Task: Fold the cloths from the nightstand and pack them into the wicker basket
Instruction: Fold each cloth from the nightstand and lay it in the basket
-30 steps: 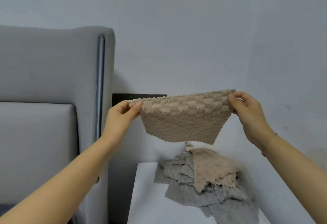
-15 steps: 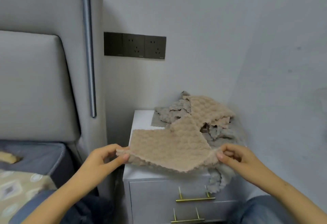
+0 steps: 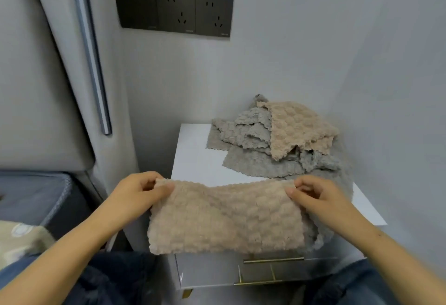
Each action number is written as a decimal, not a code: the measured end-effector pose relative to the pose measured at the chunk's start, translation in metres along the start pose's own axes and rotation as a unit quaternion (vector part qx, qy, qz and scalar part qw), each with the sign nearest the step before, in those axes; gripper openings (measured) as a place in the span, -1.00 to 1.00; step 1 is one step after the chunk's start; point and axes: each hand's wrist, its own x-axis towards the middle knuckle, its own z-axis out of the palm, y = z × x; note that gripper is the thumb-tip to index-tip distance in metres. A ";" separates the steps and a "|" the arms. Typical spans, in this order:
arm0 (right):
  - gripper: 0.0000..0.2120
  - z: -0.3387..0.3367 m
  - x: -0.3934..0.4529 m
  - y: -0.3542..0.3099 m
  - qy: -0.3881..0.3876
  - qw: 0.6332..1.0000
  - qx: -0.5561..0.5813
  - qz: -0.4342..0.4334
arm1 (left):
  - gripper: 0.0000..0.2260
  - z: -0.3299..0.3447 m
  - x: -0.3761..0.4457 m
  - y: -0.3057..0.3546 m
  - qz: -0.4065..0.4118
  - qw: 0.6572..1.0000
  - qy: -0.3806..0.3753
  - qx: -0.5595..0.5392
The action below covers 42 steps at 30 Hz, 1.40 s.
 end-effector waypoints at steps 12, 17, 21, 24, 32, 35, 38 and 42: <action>-0.73 0.029 0.042 0.030 0.081 0.953 -0.282 -0.078 | -0.69 0.011 0.015 -0.028 -0.091 0.989 0.084 0.075; -0.86 0.040 0.045 0.030 0.109 0.938 -0.317 -0.084 | -0.70 0.012 0.018 -0.029 -0.125 0.986 0.072 0.084; -0.87 0.044 0.048 0.031 0.128 0.929 -0.335 -0.088 | -0.73 0.010 0.022 -0.032 -0.193 0.980 0.041 -0.009; -0.87 0.046 0.047 0.031 0.121 0.933 -0.330 -0.074 | -0.74 0.014 0.024 -0.034 -0.214 0.976 0.018 -0.030; -0.76 0.047 0.042 0.029 0.099 0.938 -0.332 -0.003 | -0.80 0.015 0.024 -0.032 -0.199 0.972 0.063 -0.109; -0.84 0.043 0.040 0.025 0.065 0.952 -0.298 0.006 | -0.81 0.012 0.018 -0.028 -0.142 0.984 0.070 -0.078; -0.88 0.041 0.040 0.023 0.047 0.968 -0.246 0.018 | -0.88 0.009 0.012 -0.026 -0.116 0.991 0.040 -0.050; -0.94 0.039 0.033 0.020 0.068 0.994 -0.065 0.058 | -0.89 0.005 0.010 -0.022 -0.098 0.993 0.034 -0.059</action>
